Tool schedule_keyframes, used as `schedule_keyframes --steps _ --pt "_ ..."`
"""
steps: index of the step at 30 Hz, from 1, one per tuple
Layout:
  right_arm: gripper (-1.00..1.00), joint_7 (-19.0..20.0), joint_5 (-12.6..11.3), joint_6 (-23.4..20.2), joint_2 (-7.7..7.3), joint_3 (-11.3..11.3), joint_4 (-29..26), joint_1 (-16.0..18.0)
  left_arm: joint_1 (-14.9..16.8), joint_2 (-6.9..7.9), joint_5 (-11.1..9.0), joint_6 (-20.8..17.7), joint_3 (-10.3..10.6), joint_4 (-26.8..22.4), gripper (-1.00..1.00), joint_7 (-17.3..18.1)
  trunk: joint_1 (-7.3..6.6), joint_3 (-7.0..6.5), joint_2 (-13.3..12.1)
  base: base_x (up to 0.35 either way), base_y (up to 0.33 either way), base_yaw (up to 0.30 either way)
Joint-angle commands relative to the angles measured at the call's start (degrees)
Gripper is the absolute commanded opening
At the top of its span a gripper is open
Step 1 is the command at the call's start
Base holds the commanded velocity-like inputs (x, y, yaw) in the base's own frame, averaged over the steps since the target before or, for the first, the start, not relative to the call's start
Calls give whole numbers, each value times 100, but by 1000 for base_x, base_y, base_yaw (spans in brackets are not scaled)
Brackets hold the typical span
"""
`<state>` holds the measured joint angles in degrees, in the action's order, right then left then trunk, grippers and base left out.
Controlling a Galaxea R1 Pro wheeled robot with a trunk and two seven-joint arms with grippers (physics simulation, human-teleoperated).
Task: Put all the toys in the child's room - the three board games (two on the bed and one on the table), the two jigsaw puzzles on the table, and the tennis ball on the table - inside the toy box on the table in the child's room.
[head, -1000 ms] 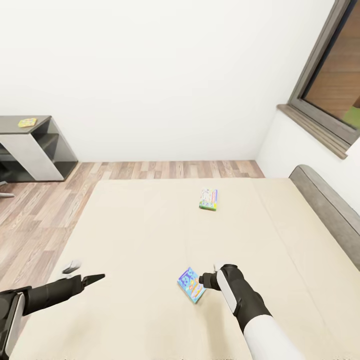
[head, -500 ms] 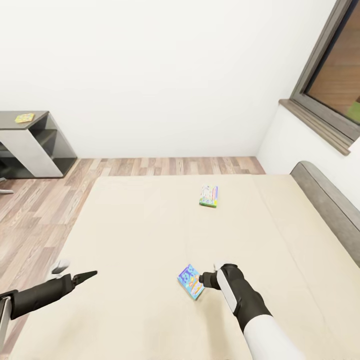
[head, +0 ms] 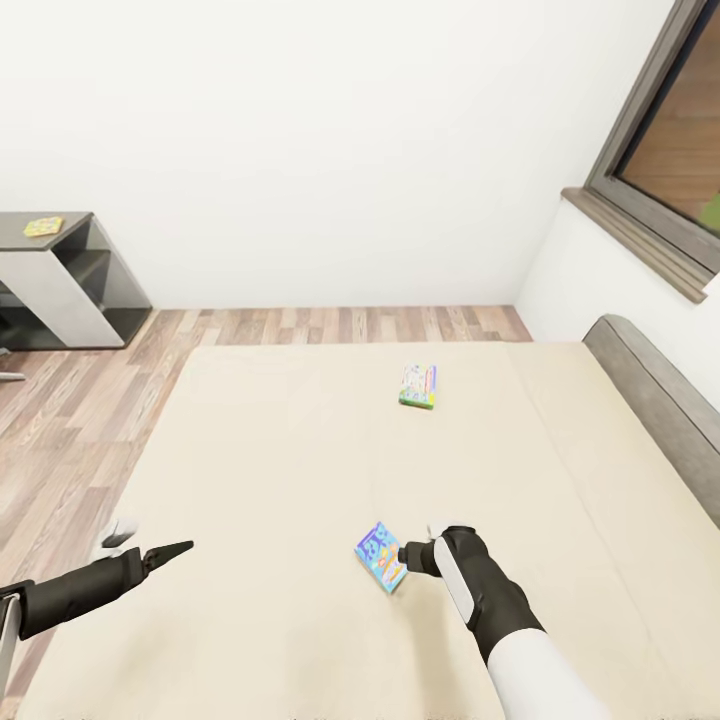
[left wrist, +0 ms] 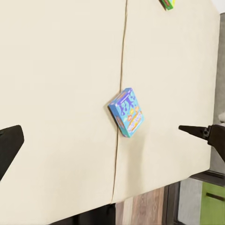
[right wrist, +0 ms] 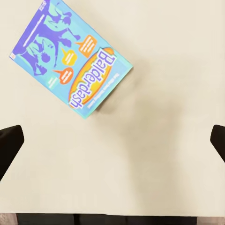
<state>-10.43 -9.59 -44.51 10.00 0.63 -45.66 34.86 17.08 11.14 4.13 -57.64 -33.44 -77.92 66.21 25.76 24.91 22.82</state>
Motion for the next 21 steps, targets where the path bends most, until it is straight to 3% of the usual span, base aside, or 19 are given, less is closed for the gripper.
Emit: schedule_keyframes --steps 1,13,21 --pt "100 -52 -60 -18 0 7 -7 3 6 -1 43 -47 -9 -4 100 50 3 19 10 0 0 0" --pt "100 -49 -60 -16 0 7 -57 3 6 -3 35 -39 0 -4 100 50 3 131 10 0 0 0" --pt "100 -20 -99 -45 0 4 -455 3 6 -12 42 -37 47 -4 100 43 3 206 10 0 0 0"
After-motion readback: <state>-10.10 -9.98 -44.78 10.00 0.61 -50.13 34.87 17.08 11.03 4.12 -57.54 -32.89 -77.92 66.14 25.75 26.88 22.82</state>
